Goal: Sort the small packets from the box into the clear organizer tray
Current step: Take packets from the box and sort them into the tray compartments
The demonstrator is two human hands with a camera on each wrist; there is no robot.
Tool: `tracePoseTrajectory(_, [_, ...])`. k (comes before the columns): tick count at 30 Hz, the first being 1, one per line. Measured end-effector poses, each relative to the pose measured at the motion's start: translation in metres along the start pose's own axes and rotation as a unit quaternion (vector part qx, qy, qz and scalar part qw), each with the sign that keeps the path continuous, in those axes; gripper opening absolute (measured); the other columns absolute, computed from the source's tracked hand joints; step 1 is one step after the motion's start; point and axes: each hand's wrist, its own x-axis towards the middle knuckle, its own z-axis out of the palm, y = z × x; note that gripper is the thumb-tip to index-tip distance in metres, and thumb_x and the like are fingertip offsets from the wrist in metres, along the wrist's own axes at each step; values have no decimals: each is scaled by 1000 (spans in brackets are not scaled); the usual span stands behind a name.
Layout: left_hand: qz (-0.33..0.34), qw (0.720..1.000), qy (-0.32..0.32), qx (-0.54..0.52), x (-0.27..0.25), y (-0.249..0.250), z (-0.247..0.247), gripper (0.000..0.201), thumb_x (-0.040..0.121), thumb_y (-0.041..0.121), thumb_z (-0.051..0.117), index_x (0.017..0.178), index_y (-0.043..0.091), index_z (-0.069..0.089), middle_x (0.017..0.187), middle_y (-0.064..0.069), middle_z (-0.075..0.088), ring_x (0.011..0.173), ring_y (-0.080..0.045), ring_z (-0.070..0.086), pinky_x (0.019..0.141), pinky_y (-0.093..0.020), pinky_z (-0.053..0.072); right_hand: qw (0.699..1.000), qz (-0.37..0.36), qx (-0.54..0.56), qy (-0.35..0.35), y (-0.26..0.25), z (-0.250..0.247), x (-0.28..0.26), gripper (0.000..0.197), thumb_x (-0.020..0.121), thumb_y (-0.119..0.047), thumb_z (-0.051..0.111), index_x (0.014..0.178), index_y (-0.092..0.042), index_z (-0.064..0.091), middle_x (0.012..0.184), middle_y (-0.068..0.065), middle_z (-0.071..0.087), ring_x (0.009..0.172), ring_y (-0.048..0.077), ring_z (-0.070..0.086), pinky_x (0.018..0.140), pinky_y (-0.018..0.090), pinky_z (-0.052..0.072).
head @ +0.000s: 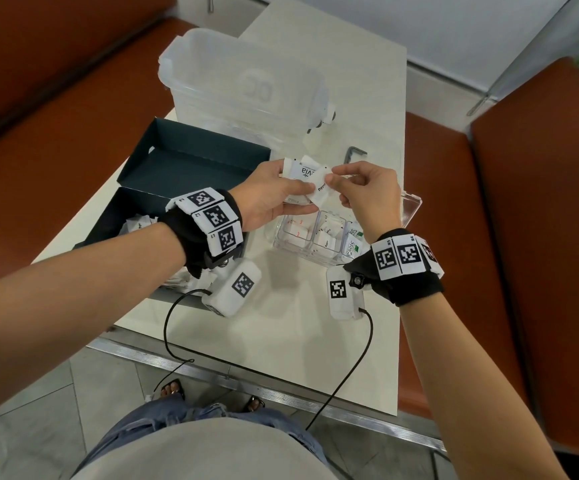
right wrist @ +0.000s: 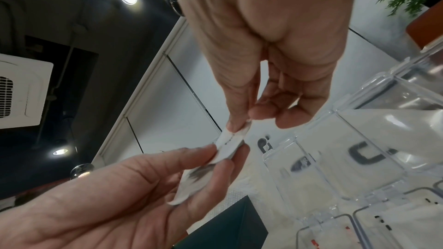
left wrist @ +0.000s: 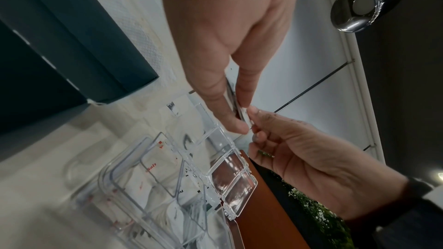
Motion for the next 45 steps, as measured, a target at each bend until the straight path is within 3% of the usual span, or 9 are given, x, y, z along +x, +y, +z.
tracePoseTrajectory(7, [-2, 1000, 7, 16, 1, -2, -3, 33, 92, 0, 61, 125, 0, 56, 121, -18, 65, 97, -26, 69, 73, -33, 61, 998, 32, 19, -49, 1, -5, 5, 7, 82, -16, 74, 89, -18, 73, 73, -4, 68, 61, 6, 55, 60, 15, 44])
tracePoseTrajectory(14, [-6, 999, 36, 0, 1, 2, -7, 28, 94, 2, 58, 122, -2, 55, 124, -21, 62, 97, -28, 69, 76, -36, 61, 997, 73, 15, -28, 8, -24, 15, 6, 84, -14, 73, 90, -16, 72, 71, -5, 64, 57, 4, 49, 57, 16, 43])
tracePoseTrajectory(17, [-3, 999, 43, -10, 0, 3, -10, 21, 95, 2, 57, 116, 1, 57, 122, -20, 63, 93, -28, 70, 77, -38, 60, 996, 82, -19, -36, 18, -31, 19, 8, 83, -15, 73, 91, -13, 72, 71, -7, 64, 57, 1, 49, 58, 16, 43])
tracePoseTrajectory(20, [-4, 999, 47, -13, -1, 3, -13, 21, 95, 2, 57, 116, 1, 57, 119, -19, 64, 90, -26, 70, 73, -35, 61, 991, 87, -78, -66, 30, -32, 20, 5, 82, -16, 75, 80, -19, 71, 71, -8, 65, 59, -1, 51, 62, 17, 42])
tracePoseTrajectory(24, [-10, 998, 51, -17, -2, -1, -13, 21, 94, 2, 58, 115, 1, 57, 115, -17, 65, 92, -26, 70, 73, -35, 61, 979, 83, -155, -106, 44, -24, 17, 5, 82, -13, 75, 85, -11, 72, 79, 4, 66, 71, 11, 56, 66, 21, 42])
tracePoseTrajectory(30, [-15, 998, 61, -25, -5, -5, -11, 22, 94, 1, 58, 116, 1, 57, 117, -18, 64, 96, -28, 69, 72, -36, 61, 956, 66, -244, -148, 51, -12, 12, 11, 83, -12, 73, 91, -5, 73, 79, 6, 65, 82, 17, 58, 70, 21, 44])
tracePoseTrajectory(33, [-14, 997, 67, -30, -6, -6, -11, 17, 94, 1, 58, 111, 3, 58, 118, -19, 64, 99, -29, 68, 73, -37, 61, 939, 78, -292, -164, 52, -7, 11, 5, 84, -15, 73, 88, -12, 72, 89, 7, 67, 94, 22, 62, 90, 38, 50])
tracePoseTrajectory(36, [-17, 997, 73, -32, -7, -7, -9, 19, 94, 1, 58, 113, 1, 57, 120, -20, 63, 103, -32, 66, 74, -37, 61, 927, 77, -331, -156, 55, 1, 10, 9, 84, -18, 72, 91, -12, 72, 92, 5, 67, 102, 27, 61, 100, 49, 42])
tracePoseTrajectory(45, [-22, 996, 82, -42, -9, -13, -4, 27, 94, 1, 58, 121, -2, 56, 118, -21, 64, 99, -32, 68, 74, -38, 61, 848, -15, -509, -148, 70, 25, 0, 13, 89, -9, 61, 100, -12, 68, 103, 6, 66, 102, 28, 58, 96, 44, 31])
